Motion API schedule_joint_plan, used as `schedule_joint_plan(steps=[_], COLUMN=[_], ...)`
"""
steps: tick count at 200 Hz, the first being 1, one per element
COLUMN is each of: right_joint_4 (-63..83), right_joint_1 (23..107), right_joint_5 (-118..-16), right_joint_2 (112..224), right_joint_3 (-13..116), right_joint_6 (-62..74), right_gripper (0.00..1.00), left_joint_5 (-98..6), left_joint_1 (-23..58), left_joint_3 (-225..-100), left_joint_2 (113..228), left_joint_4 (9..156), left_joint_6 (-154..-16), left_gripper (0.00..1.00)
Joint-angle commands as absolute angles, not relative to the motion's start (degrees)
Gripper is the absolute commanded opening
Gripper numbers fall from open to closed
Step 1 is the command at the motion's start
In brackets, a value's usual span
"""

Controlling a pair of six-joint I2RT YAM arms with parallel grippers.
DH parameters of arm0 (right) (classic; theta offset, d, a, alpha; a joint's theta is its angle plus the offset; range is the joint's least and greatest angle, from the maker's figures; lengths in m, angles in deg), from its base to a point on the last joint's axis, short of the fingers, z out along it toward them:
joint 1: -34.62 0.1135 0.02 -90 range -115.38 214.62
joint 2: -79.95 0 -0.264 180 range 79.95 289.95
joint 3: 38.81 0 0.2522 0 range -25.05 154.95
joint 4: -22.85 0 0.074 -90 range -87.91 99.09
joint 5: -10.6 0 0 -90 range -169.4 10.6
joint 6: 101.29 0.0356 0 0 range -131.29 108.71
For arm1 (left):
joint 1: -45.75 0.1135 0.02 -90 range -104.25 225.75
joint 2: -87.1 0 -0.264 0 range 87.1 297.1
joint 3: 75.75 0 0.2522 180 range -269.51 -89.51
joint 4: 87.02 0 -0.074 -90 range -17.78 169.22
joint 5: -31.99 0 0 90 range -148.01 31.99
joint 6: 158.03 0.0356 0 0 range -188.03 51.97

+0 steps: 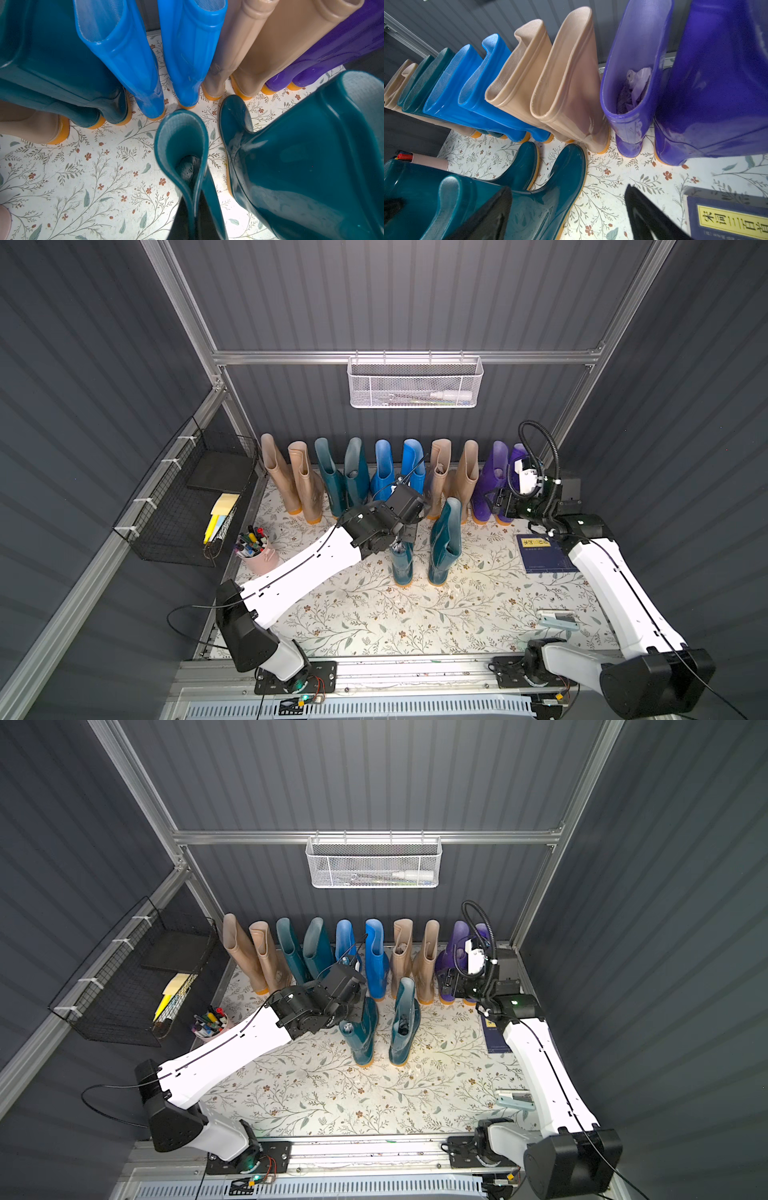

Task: Match and arrange rain boots in pairs
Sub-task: Pick up the rain boot at the center of the board.

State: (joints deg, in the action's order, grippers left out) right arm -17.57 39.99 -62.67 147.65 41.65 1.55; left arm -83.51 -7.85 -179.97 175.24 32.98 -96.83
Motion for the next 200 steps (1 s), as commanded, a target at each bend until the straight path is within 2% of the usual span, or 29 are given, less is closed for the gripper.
schedule_joint_plan(steps=[1,41,61,115,133,164,200], right_joint_4=[-19.00,-19.46,-19.51,-20.45,-21.50,-24.57,-30.52], right_joint_1=[40.35,40.51,40.54,40.83,41.30,43.06,49.11], right_joint_5=[-61.86,-61.91,-61.90,-61.91,-62.32,-63.96,-68.67], right_joint_2=[146.75,146.39,146.24,145.90,145.32,144.05,143.16], right_joint_3=[41.13,40.96,40.96,41.26,41.95,43.88,47.60], right_joint_6=[1.46,1.28,1.41,1.53,1.55,1.19,1.17], right_gripper=[0.88,0.88,0.89,0.89,0.89,0.91,0.95], left_joint_5=[-84.50,-84.37,-84.04,-84.20,-84.28,-84.03,-84.61], left_joint_1=[-7.91,-7.87,-7.94,-7.92,-7.86,-7.87,-7.93], left_joint_3=[-180.02,-178.75,-178.55,-178.72,-178.72,-178.81,-178.15], left_joint_2=[174.91,174.88,174.99,175.00,174.49,173.44,169.66], left_joint_4=[38.24,38.97,39.19,38.88,39.25,40.34,43.60], left_joint_6=[-98.35,-99.14,-99.32,-99.40,-98.81,-96.52,-91.20], left_gripper=[0.00,0.00,0.05,0.33,0.49,0.70,0.82])
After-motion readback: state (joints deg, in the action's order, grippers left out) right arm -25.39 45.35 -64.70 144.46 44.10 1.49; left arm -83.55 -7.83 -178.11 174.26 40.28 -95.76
